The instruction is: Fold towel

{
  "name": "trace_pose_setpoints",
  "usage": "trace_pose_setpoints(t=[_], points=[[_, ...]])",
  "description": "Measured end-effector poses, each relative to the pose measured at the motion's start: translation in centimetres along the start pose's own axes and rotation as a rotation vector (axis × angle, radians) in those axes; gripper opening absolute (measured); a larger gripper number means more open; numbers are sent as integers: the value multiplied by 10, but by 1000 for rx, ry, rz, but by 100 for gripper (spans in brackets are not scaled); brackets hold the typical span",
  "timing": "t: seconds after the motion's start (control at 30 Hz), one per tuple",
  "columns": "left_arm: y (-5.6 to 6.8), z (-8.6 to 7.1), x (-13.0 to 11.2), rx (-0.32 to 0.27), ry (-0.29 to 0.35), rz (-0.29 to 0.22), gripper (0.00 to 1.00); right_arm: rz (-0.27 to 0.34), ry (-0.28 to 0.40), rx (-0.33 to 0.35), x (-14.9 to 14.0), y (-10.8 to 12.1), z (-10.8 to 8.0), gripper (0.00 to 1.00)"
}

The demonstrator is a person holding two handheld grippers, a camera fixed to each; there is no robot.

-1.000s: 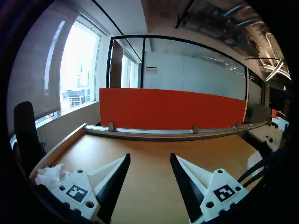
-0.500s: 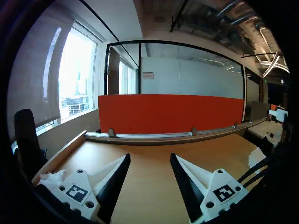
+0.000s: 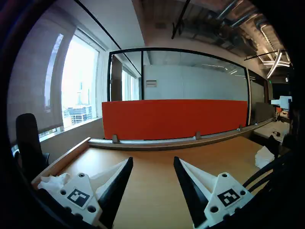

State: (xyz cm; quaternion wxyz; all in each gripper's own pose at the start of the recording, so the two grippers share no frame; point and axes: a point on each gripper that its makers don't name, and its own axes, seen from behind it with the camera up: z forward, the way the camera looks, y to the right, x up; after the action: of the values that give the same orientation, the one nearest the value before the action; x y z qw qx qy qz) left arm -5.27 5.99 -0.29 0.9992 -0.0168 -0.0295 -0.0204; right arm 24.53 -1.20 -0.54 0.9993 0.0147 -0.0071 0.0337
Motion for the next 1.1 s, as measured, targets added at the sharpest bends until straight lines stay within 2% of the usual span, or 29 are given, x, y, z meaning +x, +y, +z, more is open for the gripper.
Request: trace_pose_setpoints(t=[0.2,0.5,0.8,1.1], points=[[-7,-7,-21,29,21,6,78,-2,-6,15,-11,-8,-1,100],[-20,-7,-54,41,54,62,78,-20,-12,30,-34,-18,1,100],[-35,4,-86,27,78,46,78,-29,-7,13,-51,-21,-1,100],[-55,12,-111,38,100,2,78,-42,-16,-5,-68,-23,-3,100]])
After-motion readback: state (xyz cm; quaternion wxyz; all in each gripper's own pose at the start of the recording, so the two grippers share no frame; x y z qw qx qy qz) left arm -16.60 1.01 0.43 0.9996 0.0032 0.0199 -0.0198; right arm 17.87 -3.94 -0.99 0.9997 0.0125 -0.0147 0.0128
